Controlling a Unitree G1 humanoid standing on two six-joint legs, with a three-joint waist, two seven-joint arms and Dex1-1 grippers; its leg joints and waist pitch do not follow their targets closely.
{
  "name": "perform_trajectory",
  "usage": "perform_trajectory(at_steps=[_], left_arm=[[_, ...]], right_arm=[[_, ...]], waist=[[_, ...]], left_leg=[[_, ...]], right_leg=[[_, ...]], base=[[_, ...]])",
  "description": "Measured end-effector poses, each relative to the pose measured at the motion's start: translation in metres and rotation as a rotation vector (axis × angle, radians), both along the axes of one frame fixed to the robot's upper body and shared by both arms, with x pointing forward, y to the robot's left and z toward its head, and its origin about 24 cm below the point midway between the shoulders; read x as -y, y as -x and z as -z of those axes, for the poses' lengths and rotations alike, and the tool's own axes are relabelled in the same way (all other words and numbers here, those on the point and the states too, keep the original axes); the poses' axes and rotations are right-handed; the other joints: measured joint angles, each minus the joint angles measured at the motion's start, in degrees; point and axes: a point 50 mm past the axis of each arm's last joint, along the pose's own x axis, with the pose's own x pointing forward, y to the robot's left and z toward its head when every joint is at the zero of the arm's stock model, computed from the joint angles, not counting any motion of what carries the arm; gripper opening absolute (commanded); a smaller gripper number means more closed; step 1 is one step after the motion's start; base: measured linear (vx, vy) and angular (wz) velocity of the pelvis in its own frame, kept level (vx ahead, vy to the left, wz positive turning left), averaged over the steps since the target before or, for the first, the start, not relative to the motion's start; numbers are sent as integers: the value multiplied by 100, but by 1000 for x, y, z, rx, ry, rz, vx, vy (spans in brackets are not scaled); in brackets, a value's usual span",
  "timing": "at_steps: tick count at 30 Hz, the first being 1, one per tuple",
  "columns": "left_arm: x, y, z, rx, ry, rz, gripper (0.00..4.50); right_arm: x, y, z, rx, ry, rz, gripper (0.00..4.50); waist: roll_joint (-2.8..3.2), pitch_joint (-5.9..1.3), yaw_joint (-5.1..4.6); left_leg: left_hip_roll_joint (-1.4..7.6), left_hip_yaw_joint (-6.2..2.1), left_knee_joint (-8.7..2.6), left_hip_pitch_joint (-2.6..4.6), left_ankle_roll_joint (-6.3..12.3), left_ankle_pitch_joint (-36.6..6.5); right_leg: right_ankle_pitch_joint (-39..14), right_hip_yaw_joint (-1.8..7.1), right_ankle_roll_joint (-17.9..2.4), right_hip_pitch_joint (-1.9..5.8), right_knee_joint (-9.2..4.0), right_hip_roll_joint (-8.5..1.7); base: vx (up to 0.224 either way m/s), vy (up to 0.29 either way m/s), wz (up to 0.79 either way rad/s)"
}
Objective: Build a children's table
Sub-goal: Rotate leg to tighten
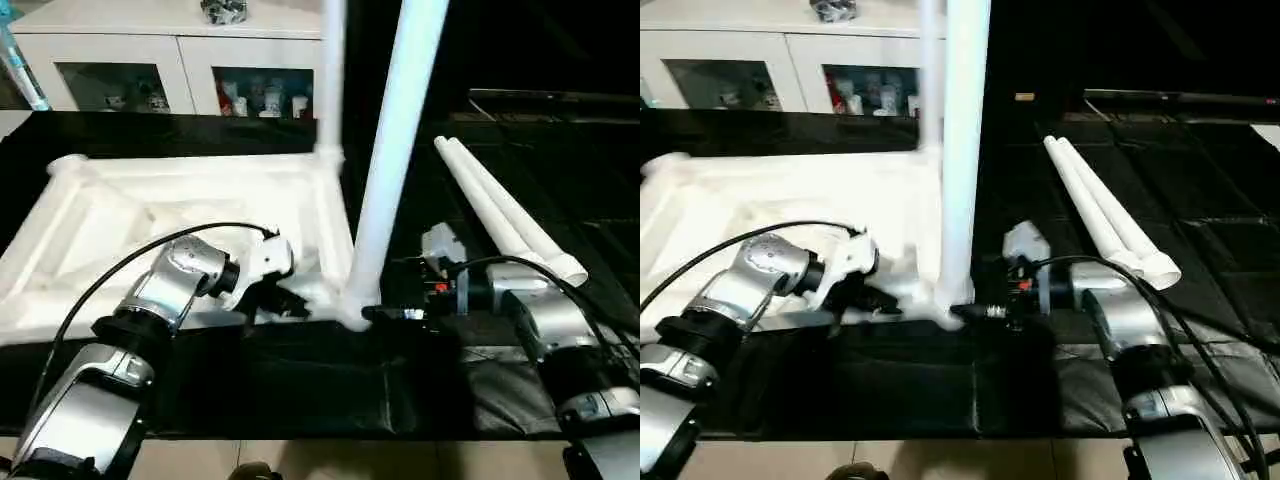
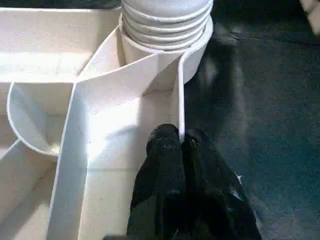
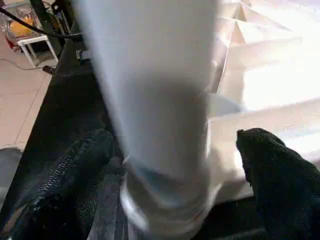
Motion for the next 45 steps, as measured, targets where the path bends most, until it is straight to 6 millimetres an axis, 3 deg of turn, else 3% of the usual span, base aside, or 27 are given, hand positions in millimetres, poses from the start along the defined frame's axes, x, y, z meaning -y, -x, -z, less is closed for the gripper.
perform_trajectory(at_steps=[24, 30, 33, 36, 43, 45], left_arm=[[-2, 2, 1, 18, -17, 46, 0], [0, 1, 3, 11, -8, 20, 0], [5, -2, 5, -1, 6, -47, 0], [8, -6, 6, -9, 10, -150, 0], [32, -16, 13, -32, 71, -524, 0], [37, -18, 14, -29, 79, -583, 0]], right_arm=[[-11, 3, 8, -68, -21, -95, 222], [-11, 7, 9, -66, -38, -61, 209], [-11, 11, 15, -63, -67, 39, 207], [-15, 10, 20, -37, -92, 196, 206], [-40, -17, 25, -9, -97, 687, 201], [-46, -25, 23, -22, -89, 757, 201]], waist=[[-4, -1, -6], [-1, -3, 31], [1, -4, 50], [1, -4, -31], [23, -10, -424], [26, -10, -482]], left_leg=[[2, 0, 3, 13, -2, -1], [2, 0, 6, 20, -5, -2], [2, 0, 6, 33, -7, -1], [2, 0, 4, 62, -12, 2], [-4, -5, -5, 118, -16, 1], [-4, -13, -8, 120, -16, 1]], right_leg=[[-1, 0, 2, 12, 6, 0], [-2, 0, 3, 20, 6, 0], [0, 1, 1, 32, 8, 0], [2, 3, -1, 54, 7, 0], [2, -4, 0, 96, -32, 0], [2, -14, 0, 106, -46, 0]], base=[[0, 0, 0], [0, 0, 0], [0, 0, 0], [0, 0, 0], [0, 0, 0], [0, 0, 0]])
